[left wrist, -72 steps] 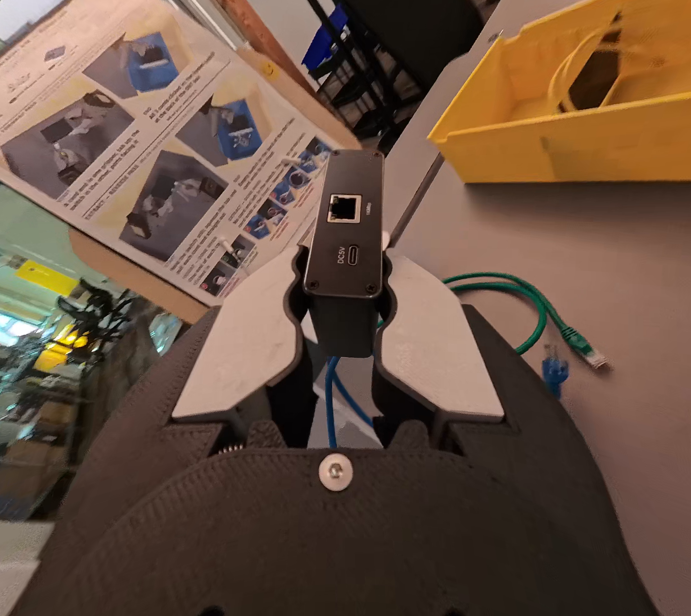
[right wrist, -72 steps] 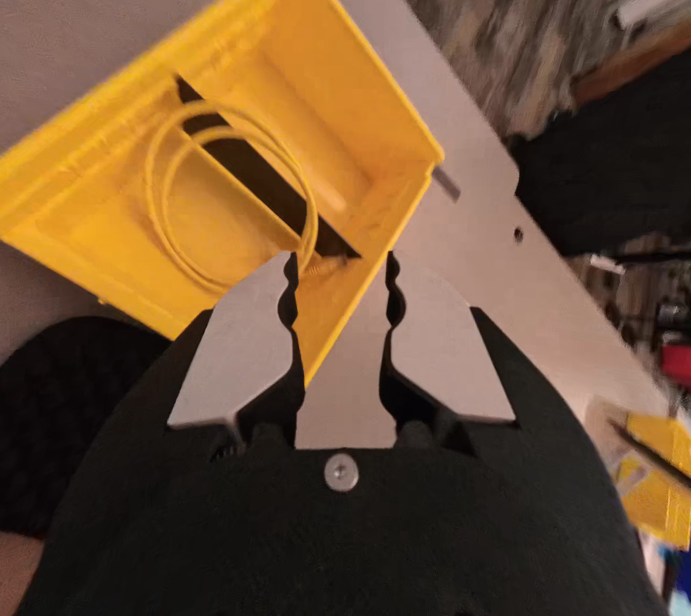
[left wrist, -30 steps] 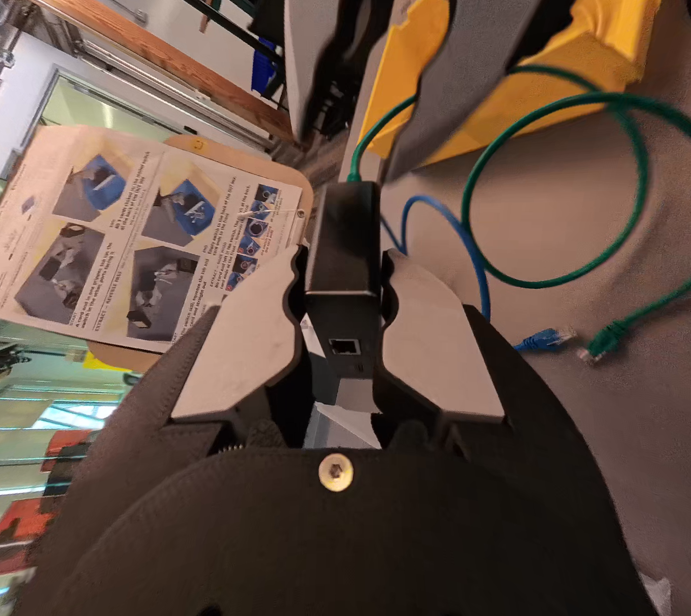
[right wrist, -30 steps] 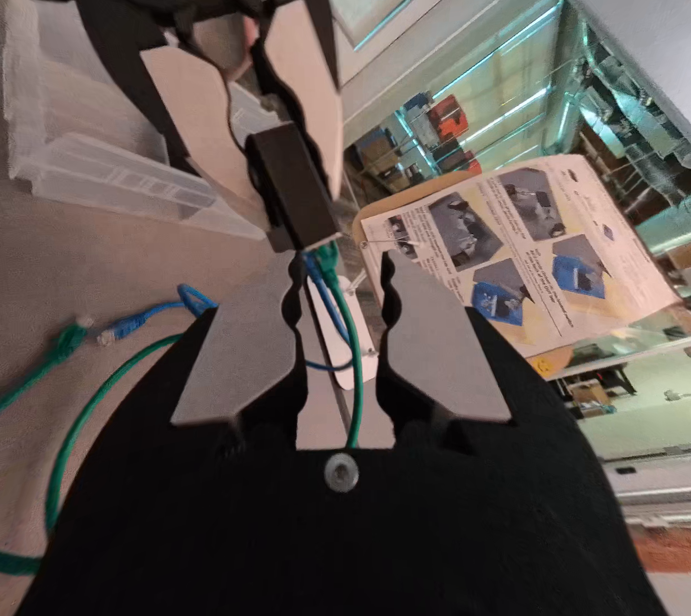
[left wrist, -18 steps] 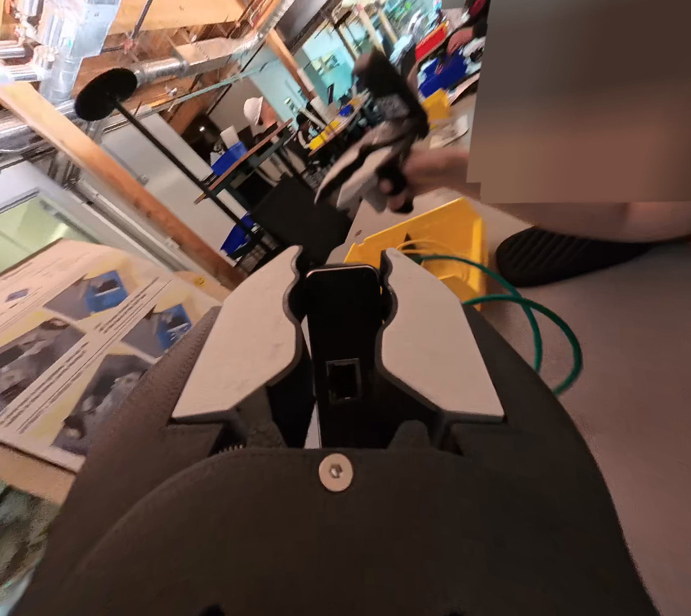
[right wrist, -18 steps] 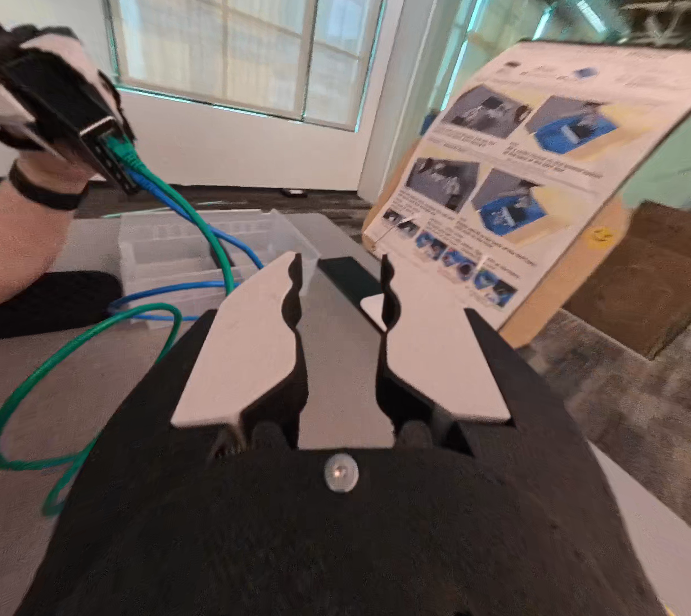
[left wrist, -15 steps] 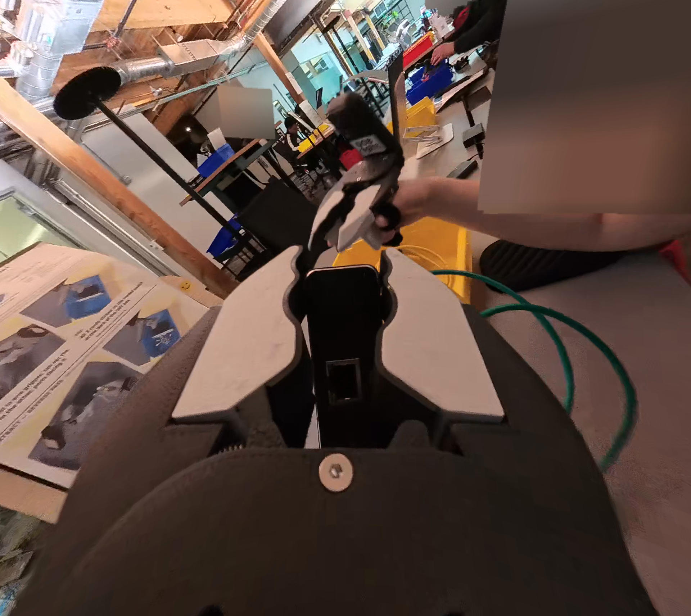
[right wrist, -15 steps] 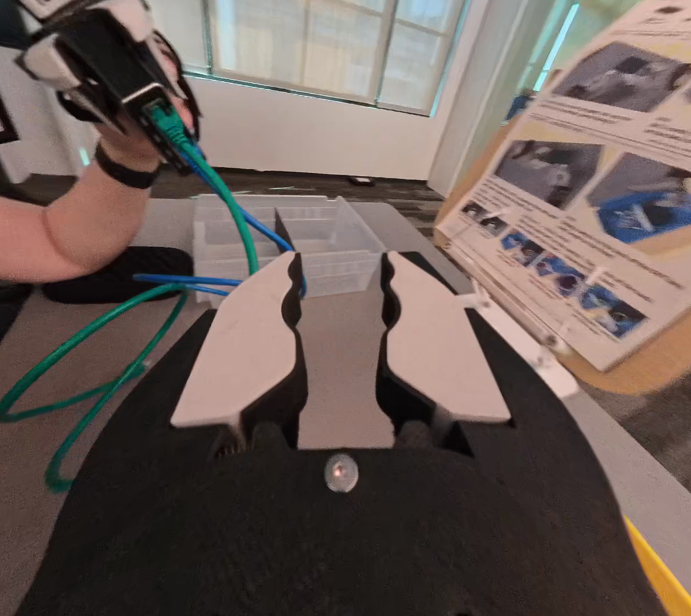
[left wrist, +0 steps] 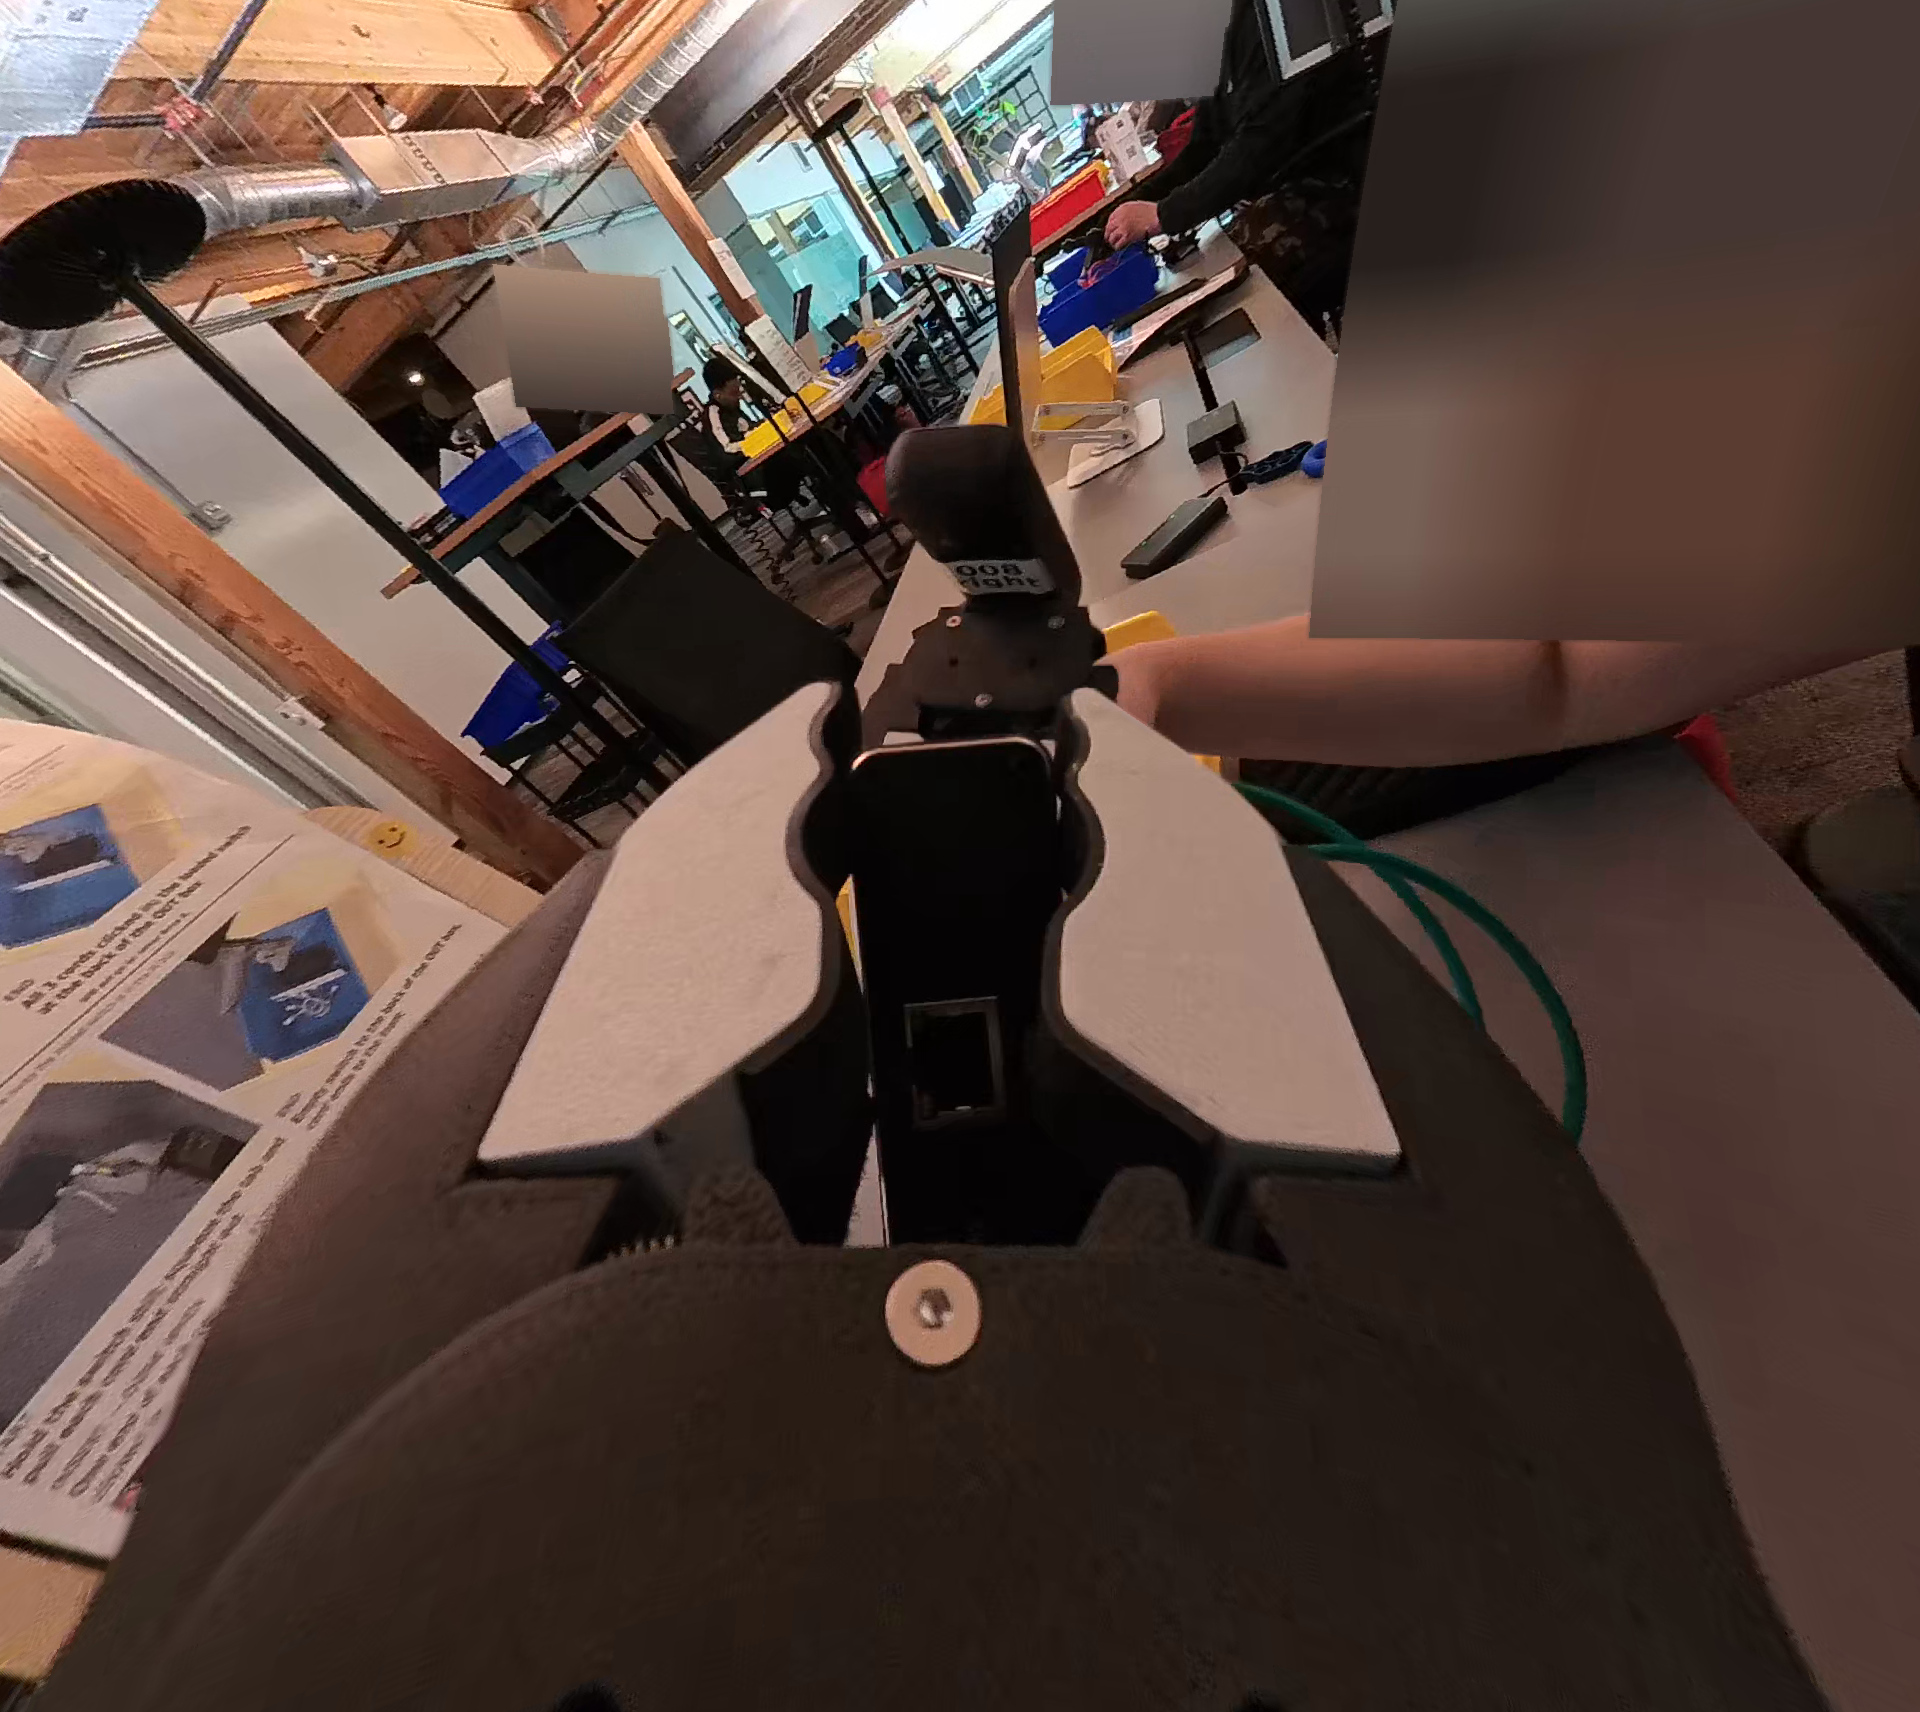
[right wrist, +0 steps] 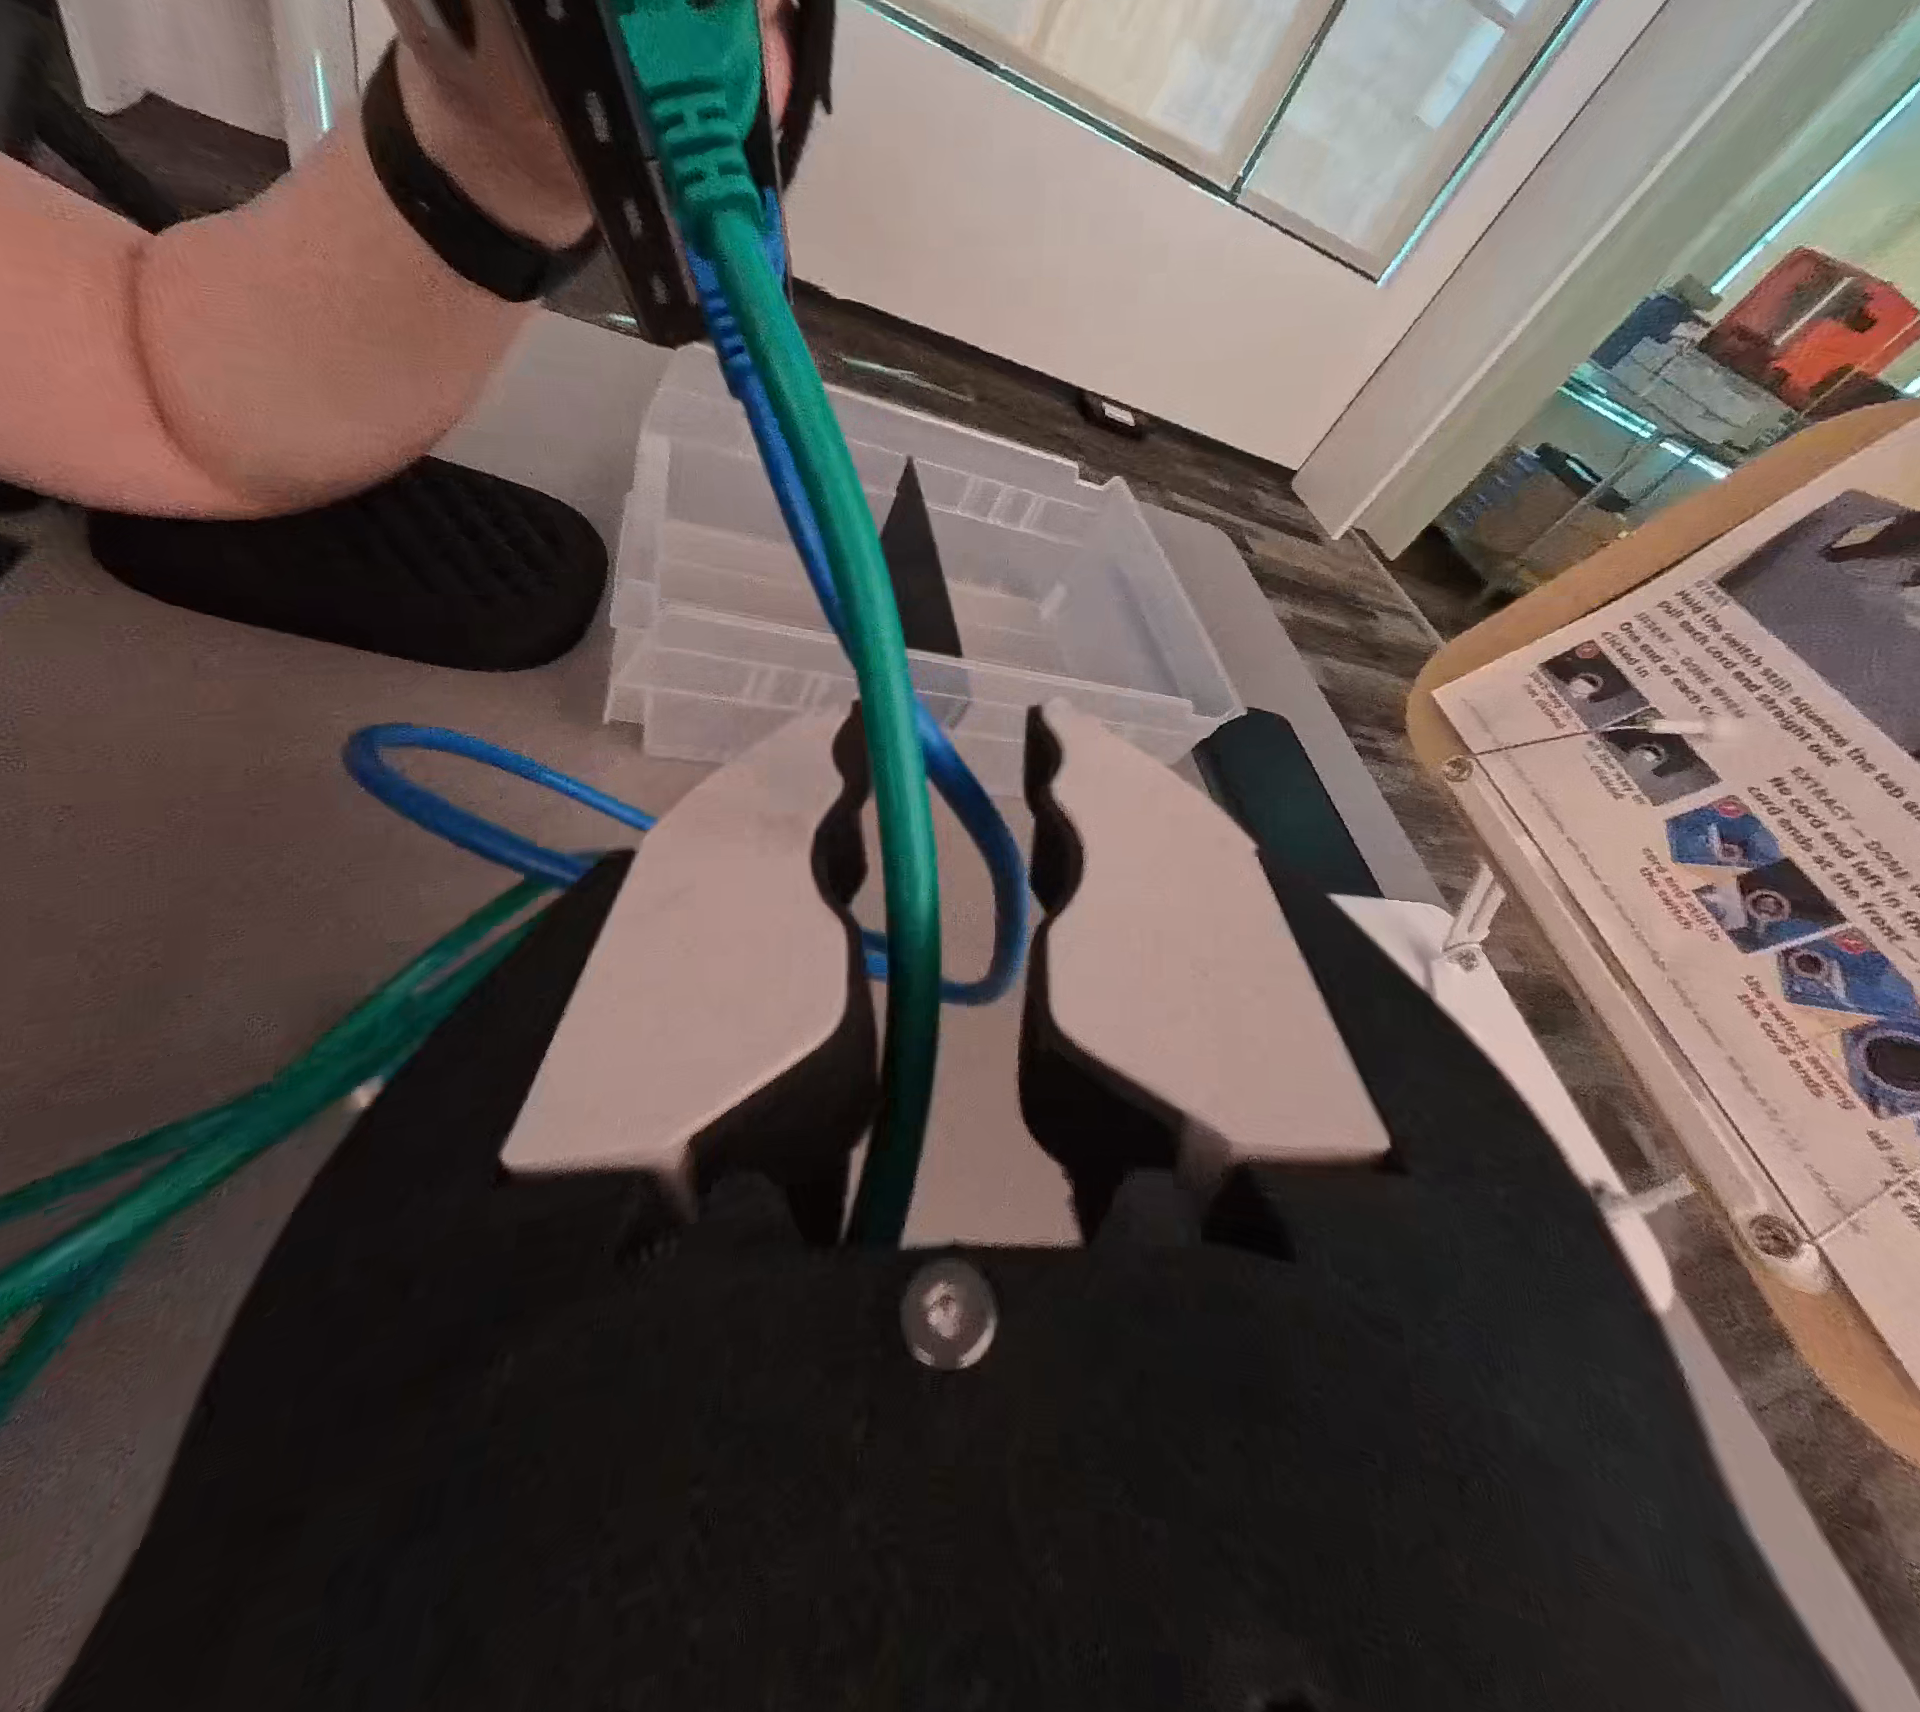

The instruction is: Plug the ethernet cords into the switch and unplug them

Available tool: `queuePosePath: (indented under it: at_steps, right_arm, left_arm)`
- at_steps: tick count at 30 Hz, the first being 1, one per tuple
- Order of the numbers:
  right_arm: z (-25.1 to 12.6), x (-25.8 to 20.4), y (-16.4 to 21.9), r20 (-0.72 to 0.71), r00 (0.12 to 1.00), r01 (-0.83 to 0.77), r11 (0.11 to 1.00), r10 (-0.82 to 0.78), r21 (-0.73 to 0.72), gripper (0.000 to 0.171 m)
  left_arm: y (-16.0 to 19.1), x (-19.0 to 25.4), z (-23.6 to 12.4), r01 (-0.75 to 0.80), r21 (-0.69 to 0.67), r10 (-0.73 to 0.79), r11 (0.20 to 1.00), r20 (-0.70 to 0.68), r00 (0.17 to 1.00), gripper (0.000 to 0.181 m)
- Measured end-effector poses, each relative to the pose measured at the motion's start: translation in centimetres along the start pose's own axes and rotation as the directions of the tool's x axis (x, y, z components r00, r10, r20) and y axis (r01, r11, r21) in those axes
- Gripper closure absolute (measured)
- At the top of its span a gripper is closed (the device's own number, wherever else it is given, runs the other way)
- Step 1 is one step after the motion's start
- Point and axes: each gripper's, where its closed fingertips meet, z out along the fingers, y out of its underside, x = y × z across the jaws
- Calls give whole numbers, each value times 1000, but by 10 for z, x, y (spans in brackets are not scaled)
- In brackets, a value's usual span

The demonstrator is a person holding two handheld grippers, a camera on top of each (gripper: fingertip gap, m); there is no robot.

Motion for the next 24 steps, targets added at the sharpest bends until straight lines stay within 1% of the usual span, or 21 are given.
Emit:
queuePosePath:
  at_steps: [1,3,6,8,10,11,13,15,17,18,19,22,24]
  right_arm:
    - [-1,-3,0,19,999,28,1000,-28,4,157]
    - [-5,-3,7,37,998,59,996,-57,-71,162]
    - [-21,20,18,-81,992,80,971,-100,-224,167]
    - [-32,33,20,-163,976,85,943,-143,-323,168]
    - [-44,41,22,-233,943,115,890,-238,-442,166]
    - [-49,43,24,-252,923,128,851,-290,-510,166]
    - [-53,44,30,-253,892,149,771,-375,-619,166]
    - [-51,44,35,-254,874,143,718,-414,-681,166]
    - [-53,48,46,-240,844,144,634,-480,-760,165]
    - [-53,49,49,-230,837,147,610,-496,-779,165]
    - [-52,51,51,-235,835,139,604,-498,-784,165]
    - [-56,55,49,-277,831,109,629,-483,-770,165]
    - [-62,58,41,-318,824,89,662,-469,-744,165]
  left_arm:
    - [1,1,1,4,2,-4,1000,-8,1000,146]
    - [8,-2,3,-1,-23,1,1000,-5,1000,146]
    - [41,-19,2,-16,-180,29,984,72,997,146]
    - [58,-27,3,-14,-255,44,967,115,992,145]
    - [68,-32,5,-37,-307,89,951,158,983,131]
    - [75,-32,7,-64,-360,130,931,162,978,128]
    - [93,-30,10,-103,-495,205,863,155,966,121]
    - [117,-22,13,-110,-612,221,783,108,969,115]
    - [137,-21,17,-112,-678,234,726,90,968,106]
    - [145,-20,18,-103,-693,218,714,80,973,107]
    - [154,-18,19,-78,-703,177,707,70,982,106]
    - [172,-15,24,16,-695,49,719,73,996,103]
    - [181,-22,27,64,-697,27,714,118,993,101]
